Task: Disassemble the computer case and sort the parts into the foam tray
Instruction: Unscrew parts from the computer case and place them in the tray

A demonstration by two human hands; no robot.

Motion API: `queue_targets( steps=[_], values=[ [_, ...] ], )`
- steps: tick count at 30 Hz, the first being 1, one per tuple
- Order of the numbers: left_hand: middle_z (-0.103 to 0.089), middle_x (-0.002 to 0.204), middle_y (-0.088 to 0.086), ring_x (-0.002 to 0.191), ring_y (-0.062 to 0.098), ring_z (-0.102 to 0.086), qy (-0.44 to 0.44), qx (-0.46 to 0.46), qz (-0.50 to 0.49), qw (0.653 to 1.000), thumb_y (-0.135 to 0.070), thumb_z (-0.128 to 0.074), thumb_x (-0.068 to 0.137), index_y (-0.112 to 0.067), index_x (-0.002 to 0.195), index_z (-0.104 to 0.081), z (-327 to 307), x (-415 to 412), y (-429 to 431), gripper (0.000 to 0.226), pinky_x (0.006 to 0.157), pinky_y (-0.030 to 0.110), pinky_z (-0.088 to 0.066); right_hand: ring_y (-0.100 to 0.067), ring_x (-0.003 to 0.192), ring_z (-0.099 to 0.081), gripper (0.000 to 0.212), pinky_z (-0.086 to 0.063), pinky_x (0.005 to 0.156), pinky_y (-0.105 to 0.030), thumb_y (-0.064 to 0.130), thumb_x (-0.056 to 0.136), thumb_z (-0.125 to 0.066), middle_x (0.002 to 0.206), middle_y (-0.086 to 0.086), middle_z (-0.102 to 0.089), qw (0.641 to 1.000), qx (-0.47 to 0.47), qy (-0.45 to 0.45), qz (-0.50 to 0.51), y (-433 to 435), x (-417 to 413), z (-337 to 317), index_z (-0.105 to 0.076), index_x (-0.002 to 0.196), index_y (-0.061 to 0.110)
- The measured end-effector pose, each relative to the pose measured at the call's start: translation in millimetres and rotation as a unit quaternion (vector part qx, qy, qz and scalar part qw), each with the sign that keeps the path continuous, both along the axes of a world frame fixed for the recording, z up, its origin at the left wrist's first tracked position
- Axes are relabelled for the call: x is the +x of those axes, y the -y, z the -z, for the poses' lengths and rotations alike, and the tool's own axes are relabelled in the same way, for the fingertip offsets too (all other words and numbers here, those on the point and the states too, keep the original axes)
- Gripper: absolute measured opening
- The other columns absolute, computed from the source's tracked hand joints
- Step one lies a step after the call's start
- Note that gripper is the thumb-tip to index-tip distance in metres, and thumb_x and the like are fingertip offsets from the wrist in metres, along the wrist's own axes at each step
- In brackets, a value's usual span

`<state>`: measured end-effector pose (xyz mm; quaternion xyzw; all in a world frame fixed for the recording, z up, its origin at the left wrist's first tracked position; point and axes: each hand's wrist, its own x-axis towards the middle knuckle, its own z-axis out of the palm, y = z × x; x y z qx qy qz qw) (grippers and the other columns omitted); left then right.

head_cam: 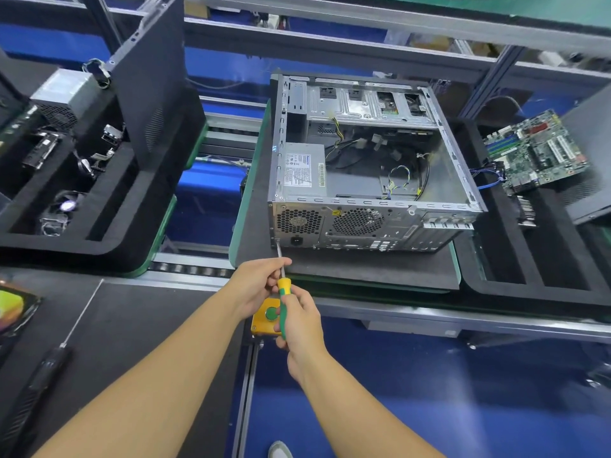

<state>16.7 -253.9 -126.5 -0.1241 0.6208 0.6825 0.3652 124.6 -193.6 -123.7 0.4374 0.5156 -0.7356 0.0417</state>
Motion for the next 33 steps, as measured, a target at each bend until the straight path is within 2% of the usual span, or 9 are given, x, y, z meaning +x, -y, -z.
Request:
queue_targets(
  steps=[6, 9, 13, 16, 18, 23, 28, 30, 33],
  values=[
    [-0.044, 0.065, 0.0, 0.059, 0.011, -0.039, -0.007, -0.004, 0.002, 1.0, -0.015, -0.058, 0.099, -0.008, 0.108, -0.074, 0, 0, 0, 0.019, 0.06, 0.028, -0.043, -0.016, 0.072, -0.054, 0.019, -0.04, 0.046, -0.024, 0.03, 0.099, -0.054, 0.103, -0.008, -0.066, 0.999, -0.046, -0.01, 0.023, 1, 0, 1, -0.067, 0.104, 0.044],
    [-0.045, 0.065, 0.0, 0.06, 0.011, -0.039, -0.012, -0.002, -0.001, 1.0, -0.016, -0.059, 0.099, -0.009, 0.109, -0.074, 1, 0, 2, 0.02, 0.063, 0.028, -0.043, -0.014, 0.063, -0.053, 0.019, -0.038, 0.044, -0.025, 0.027, 0.099, -0.054, 0.095, -0.007, -0.066, 0.996, -0.082, -0.027, 0.03, 5, -1, 2, -0.068, 0.104, 0.038],
    [-0.043, 0.061, -0.001, 0.056, 0.011, -0.037, -0.029, 0.0, -0.033, 0.999, -0.013, -0.065, 0.094, -0.001, 0.104, -0.075, 5, 1, 2, 0.018, 0.054, 0.023, -0.038, -0.013, 0.051, -0.044, 0.02, -0.028, 0.038, -0.022, 0.028, 0.1, -0.051, 0.073, -0.004, -0.06, 0.974, -0.216, -0.049, 0.049, -1, -2, 5, -0.065, 0.108, 0.016],
    [-0.044, 0.056, -0.002, 0.051, 0.011, -0.04, -0.062, -0.048, -0.031, 0.996, -0.016, -0.069, 0.092, -0.002, 0.101, -0.075, 5, 1, -1, 0.018, 0.048, 0.022, -0.041, -0.012, 0.048, -0.041, 0.023, -0.026, 0.034, -0.021, 0.029, 0.098, -0.054, 0.072, -0.004, -0.058, 0.947, -0.31, -0.05, 0.075, -7, -1, 11, -0.06, 0.105, 0.009],
    [-0.045, 0.054, -0.003, 0.049, 0.01, -0.042, -0.071, -0.067, -0.029, 0.995, -0.019, -0.071, 0.091, -0.005, 0.098, -0.076, 6, 0, -2, 0.016, 0.047, 0.022, -0.043, -0.012, 0.048, -0.041, 0.022, -0.027, 0.033, -0.021, 0.028, 0.097, -0.055, 0.072, -0.005, -0.057, 0.936, -0.335, -0.059, 0.084, -7, -1, 14, -0.06, 0.103, 0.008],
    [-0.051, 0.056, -0.002, 0.058, 0.015, -0.047, -0.117, -0.108, -0.016, 0.987, -0.025, -0.07, 0.091, -0.011, 0.089, -0.079, 8, -2, -3, 0.017, 0.05, 0.024, -0.045, -0.013, 0.049, -0.042, 0.02, -0.026, 0.037, -0.022, 0.025, 0.1, -0.051, 0.071, -0.004, -0.058, 0.961, -0.249, -0.072, 0.092, 2, -5, 14, -0.062, 0.107, 0.011],
    [-0.065, 0.063, -0.004, 0.063, 0.011, -0.057, -0.144, -0.186, 0.098, 0.967, -0.056, -0.064, 0.089, -0.018, 0.077, -0.077, 11, 0, 17, 0.042, 0.06, 0.025, -0.048, -0.012, 0.052, -0.044, 0.02, -0.028, 0.041, -0.024, 0.024, 0.102, -0.048, 0.077, -0.006, -0.057, 0.986, -0.135, -0.069, 0.063, 14, -8, 8, -0.066, 0.104, 0.015],
    [-0.061, 0.059, -0.001, 0.059, 0.011, -0.055, -0.139, -0.177, 0.141, 0.964, -0.062, -0.063, 0.087, -0.017, 0.069, -0.071, 11, 2, 27, 0.049, 0.06, 0.025, -0.049, -0.012, 0.053, -0.045, 0.021, -0.03, 0.042, -0.025, 0.024, 0.102, -0.047, 0.078, -0.004, -0.059, 0.994, -0.076, -0.057, 0.053, 19, -8, 4, -0.068, 0.099, 0.02],
    [-0.06, 0.062, 0.009, 0.056, 0.015, -0.053, -0.109, -0.111, 0.17, 0.973, -0.057, -0.07, 0.084, -0.01, 0.074, -0.07, 8, 5, 31, 0.048, 0.055, 0.026, -0.047, -0.012, 0.058, -0.049, 0.024, -0.038, 0.046, -0.027, 0.025, 0.101, -0.044, 0.078, 0.001, -0.061, 0.998, -0.016, -0.041, 0.047, 29, -10, -3, -0.067, 0.096, 0.029]
  ],
)
